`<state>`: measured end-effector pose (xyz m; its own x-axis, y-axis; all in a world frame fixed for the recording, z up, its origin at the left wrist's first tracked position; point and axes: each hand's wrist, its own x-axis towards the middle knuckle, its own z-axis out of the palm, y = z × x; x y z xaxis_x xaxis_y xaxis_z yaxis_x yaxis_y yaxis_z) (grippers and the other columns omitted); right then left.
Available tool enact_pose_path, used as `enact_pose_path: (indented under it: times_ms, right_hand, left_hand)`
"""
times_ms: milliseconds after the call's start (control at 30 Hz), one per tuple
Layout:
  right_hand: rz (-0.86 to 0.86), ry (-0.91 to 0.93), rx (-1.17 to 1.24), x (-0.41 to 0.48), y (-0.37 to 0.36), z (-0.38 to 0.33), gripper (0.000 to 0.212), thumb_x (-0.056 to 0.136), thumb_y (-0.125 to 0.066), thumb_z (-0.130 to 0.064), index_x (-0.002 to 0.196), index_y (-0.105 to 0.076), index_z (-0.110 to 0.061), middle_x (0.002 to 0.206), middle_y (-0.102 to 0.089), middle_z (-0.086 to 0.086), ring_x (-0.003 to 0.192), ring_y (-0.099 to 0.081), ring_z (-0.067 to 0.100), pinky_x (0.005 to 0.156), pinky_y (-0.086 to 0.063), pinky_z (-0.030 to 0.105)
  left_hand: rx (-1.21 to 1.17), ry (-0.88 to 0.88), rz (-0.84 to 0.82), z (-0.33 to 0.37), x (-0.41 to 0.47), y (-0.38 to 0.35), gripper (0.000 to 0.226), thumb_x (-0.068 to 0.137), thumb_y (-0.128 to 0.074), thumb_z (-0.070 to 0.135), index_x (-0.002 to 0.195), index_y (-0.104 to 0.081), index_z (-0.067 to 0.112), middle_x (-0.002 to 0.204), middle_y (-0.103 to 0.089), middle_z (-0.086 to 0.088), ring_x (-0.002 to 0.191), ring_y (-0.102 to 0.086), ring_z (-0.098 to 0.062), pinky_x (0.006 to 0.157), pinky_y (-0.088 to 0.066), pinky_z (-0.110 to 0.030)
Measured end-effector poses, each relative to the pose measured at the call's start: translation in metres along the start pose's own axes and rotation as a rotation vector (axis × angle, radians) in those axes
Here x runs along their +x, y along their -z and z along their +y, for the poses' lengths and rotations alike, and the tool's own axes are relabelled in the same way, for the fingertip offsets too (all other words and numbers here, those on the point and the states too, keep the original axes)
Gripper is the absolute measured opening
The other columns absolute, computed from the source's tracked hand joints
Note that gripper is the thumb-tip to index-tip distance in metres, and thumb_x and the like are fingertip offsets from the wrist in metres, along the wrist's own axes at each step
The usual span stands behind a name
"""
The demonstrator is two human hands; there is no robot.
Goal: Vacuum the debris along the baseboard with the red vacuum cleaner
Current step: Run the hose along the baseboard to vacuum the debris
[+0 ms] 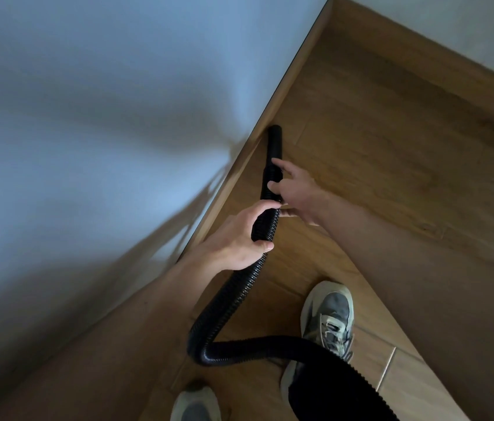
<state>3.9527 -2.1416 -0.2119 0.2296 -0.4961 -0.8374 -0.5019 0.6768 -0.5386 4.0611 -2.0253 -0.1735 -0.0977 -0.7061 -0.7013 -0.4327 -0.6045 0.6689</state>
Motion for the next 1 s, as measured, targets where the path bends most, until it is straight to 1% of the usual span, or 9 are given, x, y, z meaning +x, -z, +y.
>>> enact_pose_path:
  times_ms: [67, 200, 300, 400, 467, 633, 700, 767, 1000]
  right_hand:
    - [0.017, 0.007, -0.013, 0.002, 0.003, -0.003, 0.062, 0.099, -0.052, -0.003, 0.146, -0.042, -0.043, 0.128, -0.057, 0.008, 0.100, -0.063, 0.023, 0.056, -0.051, 0.029]
    - [0.048, 0.017, -0.022, 0.006, 0.008, -0.009, 0.062, 0.100, -0.050, -0.003, 0.147, -0.042, -0.041, 0.126, -0.055, 0.006, 0.096, -0.061, 0.020, 0.057, -0.049, 0.029]
    - [0.057, 0.024, -0.044, 0.008, 0.010, -0.011, 0.062, 0.100, -0.050, -0.003, 0.148, -0.041, -0.041, 0.125, -0.055, 0.006, 0.093, -0.060, 0.018, 0.057, -0.050, 0.030]
    - [0.056, 0.027, -0.053, 0.011, 0.012, -0.012, 0.062, 0.099, -0.050, -0.003, 0.148, -0.040, -0.041, 0.126, -0.054, 0.006, 0.094, -0.060, 0.019, 0.057, -0.049, 0.030]
    - [0.047, 0.028, -0.053, 0.012, 0.014, -0.014, 0.063, 0.099, -0.049, -0.002, 0.148, -0.040, -0.040, 0.127, -0.054, 0.006, 0.096, -0.060, 0.021, 0.057, -0.049, 0.030]
    - [0.072, 0.042, -0.077, 0.014, 0.025, -0.020, 0.063, 0.099, -0.048, -0.003, 0.149, -0.039, -0.039, 0.129, -0.053, 0.006, 0.095, -0.059, 0.021, 0.054, -0.049, 0.028]
    - [0.089, 0.035, -0.072, 0.014, 0.030, -0.018, 0.063, 0.099, -0.048, -0.003, 0.149, -0.039, -0.039, 0.128, -0.053, 0.006, 0.093, -0.059, 0.020, 0.054, -0.050, 0.029]
    - [0.102, 0.026, -0.066, 0.011, 0.036, -0.013, 0.063, 0.099, -0.047, -0.002, 0.148, -0.040, -0.040, 0.128, -0.053, 0.005, 0.093, -0.059, 0.019, 0.055, -0.051, 0.030]
    - [0.158, 0.020, -0.013, 0.014, 0.057, -0.003, 0.064, 0.098, -0.048, -0.003, 0.148, -0.040, -0.041, 0.126, -0.055, 0.003, 0.101, -0.062, 0.021, 0.060, -0.053, 0.031]
  left_hand:
    - [0.000, -0.005, -0.009, 0.004, 0.006, 0.002, 0.067, 0.093, -0.066, 0.014, 0.143, -0.033, 0.046, 0.130, -0.055, -0.001, 0.094, -0.064, -0.013, 0.073, -0.052, -0.025]
    - [-0.011, -0.026, -0.009, 0.008, 0.013, 0.003, 0.067, 0.093, -0.066, 0.014, 0.143, -0.034, 0.045, 0.129, -0.053, 0.002, 0.091, -0.060, -0.006, 0.073, -0.050, -0.024]
    - [-0.030, -0.021, -0.013, 0.007, 0.018, 0.003, 0.067, 0.093, -0.066, 0.014, 0.143, -0.034, 0.046, 0.126, -0.053, 0.003, 0.094, -0.061, -0.009, 0.075, -0.051, -0.025]
    - [-0.034, -0.020, -0.017, 0.008, 0.024, 0.004, 0.067, 0.092, -0.067, 0.014, 0.143, -0.035, 0.044, 0.125, -0.051, 0.005, 0.099, -0.057, -0.011, 0.069, -0.045, -0.018]
    - [-0.052, -0.025, -0.021, 0.011, 0.028, 0.006, 0.067, 0.092, -0.067, 0.013, 0.144, -0.036, 0.042, 0.126, -0.049, 0.006, 0.101, -0.052, -0.011, 0.067, -0.041, -0.018]
    - [-0.076, -0.046, -0.032, 0.021, 0.038, 0.005, 0.068, 0.092, -0.067, 0.010, 0.145, -0.036, 0.038, 0.123, -0.046, 0.008, 0.102, -0.048, -0.010, 0.064, -0.038, -0.013]
    - [-0.086, -0.037, -0.059, 0.025, 0.041, 0.003, 0.069, 0.091, -0.067, 0.009, 0.145, -0.036, 0.038, 0.128, -0.049, 0.005, 0.104, -0.051, -0.012, 0.071, -0.045, -0.018]
    - [-0.090, -0.034, -0.097, 0.030, 0.044, 0.000, 0.069, 0.091, -0.068, 0.009, 0.145, -0.036, 0.038, 0.136, -0.050, 0.001, 0.109, -0.053, -0.014, 0.082, -0.048, -0.028]
    - [-0.085, -0.041, -0.138, 0.046, 0.053, -0.011, 0.067, 0.091, -0.067, 0.010, 0.145, -0.037, 0.038, 0.139, -0.048, 0.001, 0.111, -0.053, -0.016, 0.084, -0.049, -0.032]
